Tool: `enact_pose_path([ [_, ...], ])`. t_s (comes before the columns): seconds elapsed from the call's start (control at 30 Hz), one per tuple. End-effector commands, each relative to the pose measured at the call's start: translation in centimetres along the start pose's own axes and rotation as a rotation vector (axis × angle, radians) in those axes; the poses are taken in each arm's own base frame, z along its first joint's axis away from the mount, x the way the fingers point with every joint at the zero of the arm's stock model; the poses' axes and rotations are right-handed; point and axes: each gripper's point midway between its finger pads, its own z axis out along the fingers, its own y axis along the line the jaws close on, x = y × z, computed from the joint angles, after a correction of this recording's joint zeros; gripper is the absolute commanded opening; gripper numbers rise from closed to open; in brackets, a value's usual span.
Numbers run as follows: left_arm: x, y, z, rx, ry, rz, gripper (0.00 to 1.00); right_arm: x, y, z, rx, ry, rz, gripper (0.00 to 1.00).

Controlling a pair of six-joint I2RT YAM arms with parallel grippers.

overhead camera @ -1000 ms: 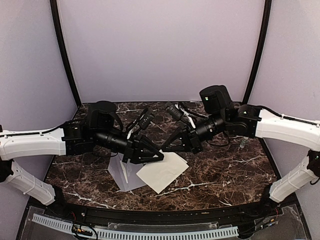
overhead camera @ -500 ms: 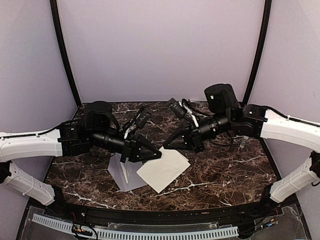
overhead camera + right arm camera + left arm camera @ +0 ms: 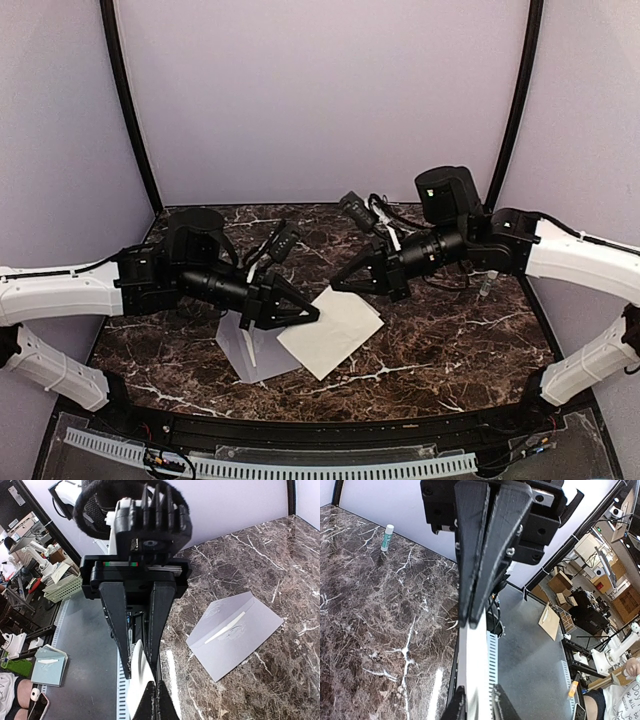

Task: Place the letter into the envelope and seal it
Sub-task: Fold the letter.

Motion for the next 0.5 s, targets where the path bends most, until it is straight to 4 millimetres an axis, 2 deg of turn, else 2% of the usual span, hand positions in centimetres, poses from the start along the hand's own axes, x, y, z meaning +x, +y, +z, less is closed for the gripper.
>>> enact_pose_path([
  [0.0,0.5,-0.4,-0.8,-0.006,0.002,0.003,0.15,-0.8,-0.3,-1.3,0.044,-0.04,-0.017,0.0],
  [0.03,0.6,-0.3,-0.8,-0.01,0.003,0.003,0.11,-0.8,-0.4,-1.4,0.05,-0.041,-0.016,0.0],
  [0.07,0.5,-0.3,-0.8,-0.012,0.0,0.004,0.02,-0.8,-0.5,-1.5,0.053,-0.042,-0.016,0.0],
  [0.2,0.7,-0.4,-1.0,-0.013,0.0,0.006,0.0,-0.9,-0.8,-1.9,0.072,-0.048,-0.014,0.0],
  [0.23,0.8,-0.2,-1.0,-0.024,0.003,0.002,0.01,-0.9,-0.9,-2.0,0.076,-0.049,-0.012,0.0],
  [0.27,0.8,-0.1,-1.0,-0.03,0.002,0.002,0.11,-0.8,-1.1,-2.1,0.081,-0.049,-0.011,0.0],
  [0.33,0.8,0.0,-1.1,-0.041,0.003,0.003,0.24,-0.7,-1.3,-2.2,0.091,-0.048,-0.007,0.0],
  [0.4,0.9,0.2,-1.2,-0.049,0.005,0.003,0.28,-0.7,-1.5,-2.4,0.1,-0.049,-0.006,0.0],
  [0.47,0.8,0.3,-1.3,-0.058,0.002,0.005,0.23,-0.6,-1.6,-2.6,0.107,-0.051,-0.004,0.0],
])
